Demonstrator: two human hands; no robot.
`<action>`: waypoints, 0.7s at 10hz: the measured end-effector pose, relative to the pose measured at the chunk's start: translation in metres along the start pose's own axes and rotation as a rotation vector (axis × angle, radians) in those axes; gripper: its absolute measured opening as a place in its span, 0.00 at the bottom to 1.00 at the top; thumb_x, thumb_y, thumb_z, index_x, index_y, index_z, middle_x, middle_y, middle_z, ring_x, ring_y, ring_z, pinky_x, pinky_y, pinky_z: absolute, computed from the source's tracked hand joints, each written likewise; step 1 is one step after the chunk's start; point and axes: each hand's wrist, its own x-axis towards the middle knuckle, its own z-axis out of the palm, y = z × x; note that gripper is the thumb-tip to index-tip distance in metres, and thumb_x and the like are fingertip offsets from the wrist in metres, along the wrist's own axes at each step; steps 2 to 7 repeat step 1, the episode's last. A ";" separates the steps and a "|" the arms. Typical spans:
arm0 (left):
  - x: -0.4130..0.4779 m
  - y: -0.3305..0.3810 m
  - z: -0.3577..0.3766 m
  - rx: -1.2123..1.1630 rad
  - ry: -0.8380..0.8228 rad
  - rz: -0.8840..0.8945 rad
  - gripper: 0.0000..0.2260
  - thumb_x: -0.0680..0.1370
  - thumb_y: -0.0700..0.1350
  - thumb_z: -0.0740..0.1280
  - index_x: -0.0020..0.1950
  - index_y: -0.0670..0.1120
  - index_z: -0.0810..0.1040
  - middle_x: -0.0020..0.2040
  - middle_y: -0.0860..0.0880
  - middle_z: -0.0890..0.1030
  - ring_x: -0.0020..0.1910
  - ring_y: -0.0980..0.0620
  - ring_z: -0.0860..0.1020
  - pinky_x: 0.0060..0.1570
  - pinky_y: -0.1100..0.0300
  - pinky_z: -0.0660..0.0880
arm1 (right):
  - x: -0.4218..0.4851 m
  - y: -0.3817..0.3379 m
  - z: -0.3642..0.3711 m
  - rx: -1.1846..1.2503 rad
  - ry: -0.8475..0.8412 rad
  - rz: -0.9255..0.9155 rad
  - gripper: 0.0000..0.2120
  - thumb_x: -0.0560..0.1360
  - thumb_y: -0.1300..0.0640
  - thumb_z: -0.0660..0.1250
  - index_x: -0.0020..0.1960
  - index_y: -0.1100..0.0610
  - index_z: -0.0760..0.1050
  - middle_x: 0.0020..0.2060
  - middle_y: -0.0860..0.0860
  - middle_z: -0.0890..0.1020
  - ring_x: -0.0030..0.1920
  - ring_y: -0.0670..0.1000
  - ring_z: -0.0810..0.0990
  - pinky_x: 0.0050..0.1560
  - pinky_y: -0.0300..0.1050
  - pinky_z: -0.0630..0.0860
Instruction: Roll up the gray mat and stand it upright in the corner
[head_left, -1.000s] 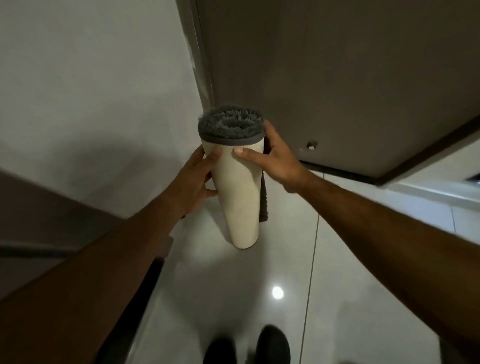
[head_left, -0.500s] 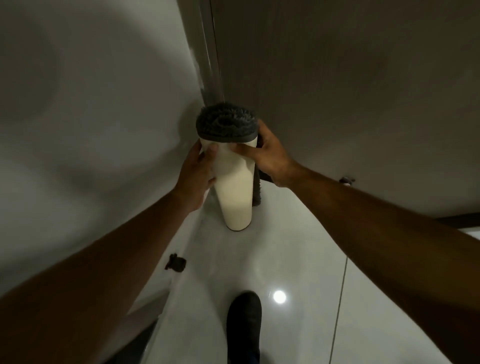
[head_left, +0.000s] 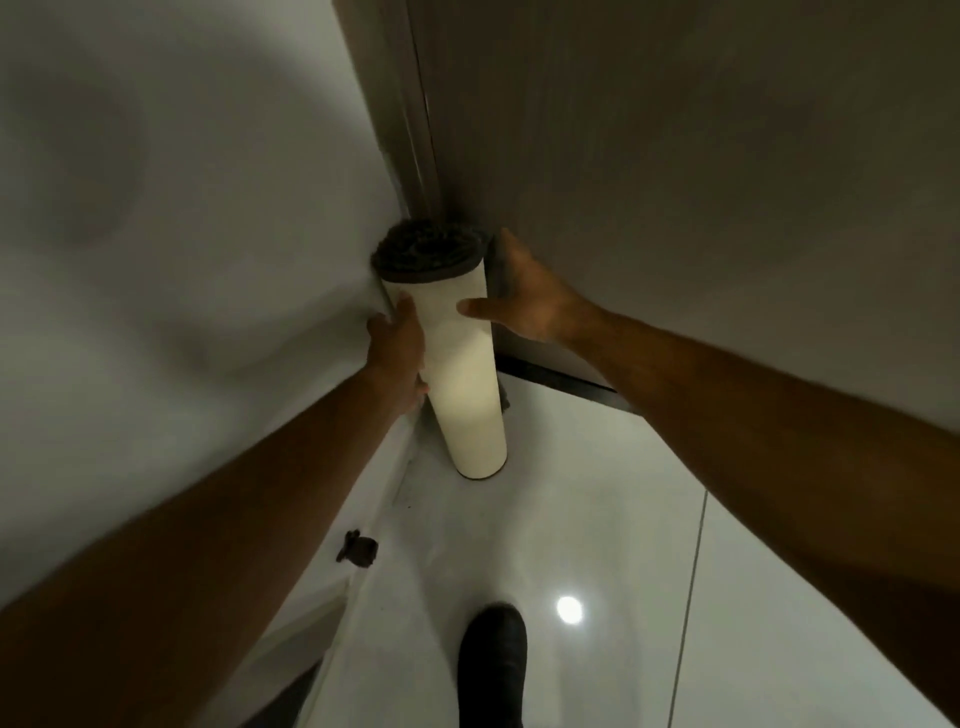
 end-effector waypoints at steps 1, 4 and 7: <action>-0.022 0.004 0.008 0.080 0.206 0.155 0.32 0.82 0.58 0.58 0.80 0.45 0.52 0.78 0.40 0.60 0.74 0.38 0.63 0.73 0.42 0.62 | -0.049 -0.002 -0.024 -0.095 0.039 -0.007 0.33 0.73 0.42 0.73 0.73 0.53 0.68 0.68 0.53 0.77 0.65 0.54 0.76 0.60 0.48 0.76; -0.022 0.004 0.008 0.080 0.206 0.155 0.32 0.82 0.58 0.58 0.80 0.45 0.52 0.78 0.40 0.60 0.74 0.38 0.63 0.73 0.42 0.62 | -0.049 -0.002 -0.024 -0.095 0.039 -0.007 0.33 0.73 0.42 0.73 0.73 0.53 0.68 0.68 0.53 0.77 0.65 0.54 0.76 0.60 0.48 0.76; -0.022 0.004 0.008 0.080 0.206 0.155 0.32 0.82 0.58 0.58 0.80 0.45 0.52 0.78 0.40 0.60 0.74 0.38 0.63 0.73 0.42 0.62 | -0.049 -0.002 -0.024 -0.095 0.039 -0.007 0.33 0.73 0.42 0.73 0.73 0.53 0.68 0.68 0.53 0.77 0.65 0.54 0.76 0.60 0.48 0.76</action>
